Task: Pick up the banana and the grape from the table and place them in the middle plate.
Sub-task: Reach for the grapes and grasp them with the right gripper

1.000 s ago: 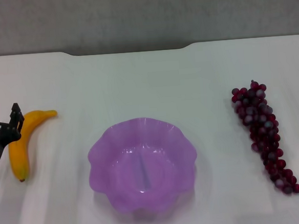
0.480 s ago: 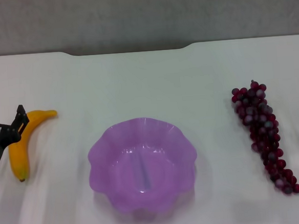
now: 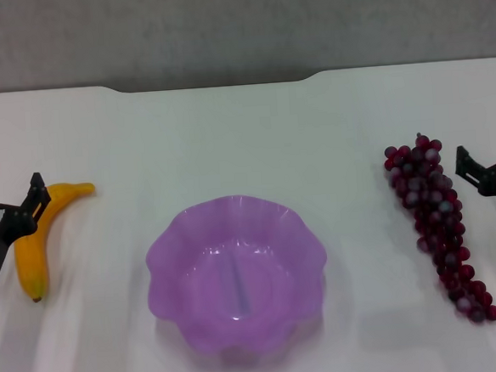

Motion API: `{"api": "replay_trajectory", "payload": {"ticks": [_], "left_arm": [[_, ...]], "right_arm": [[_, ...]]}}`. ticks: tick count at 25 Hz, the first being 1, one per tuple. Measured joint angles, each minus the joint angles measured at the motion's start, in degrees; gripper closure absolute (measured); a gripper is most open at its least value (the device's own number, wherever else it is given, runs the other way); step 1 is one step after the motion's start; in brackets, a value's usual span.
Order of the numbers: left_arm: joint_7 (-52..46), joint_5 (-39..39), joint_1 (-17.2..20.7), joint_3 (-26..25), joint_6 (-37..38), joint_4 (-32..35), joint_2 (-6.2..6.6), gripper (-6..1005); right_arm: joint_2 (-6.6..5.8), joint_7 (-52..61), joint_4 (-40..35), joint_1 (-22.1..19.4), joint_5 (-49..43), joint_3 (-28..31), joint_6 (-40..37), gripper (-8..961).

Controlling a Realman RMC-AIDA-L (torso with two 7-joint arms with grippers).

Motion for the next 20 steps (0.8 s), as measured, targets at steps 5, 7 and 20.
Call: {"api": "replay_trajectory", "payload": {"ticks": [5, 7, 20], "left_arm": [[0.00, 0.04, -0.13, 0.06, -0.06, -0.10, 0.00, 130], [0.00, 0.05, -0.15, 0.07, -0.07, -0.11, 0.00, 131], [0.00, 0.06, -0.22, 0.07, -0.07, -0.24, 0.00, 134]], "right_arm": [[0.01, -0.03, -0.10, 0.65, -2.42, -0.48, 4.04, 59], [0.04, -0.03, -0.20, 1.01, -3.85, -0.94, 6.41, 60], [0.28, -0.04, -2.39, 1.73, -10.02, -2.77, 14.90, 61]]}}
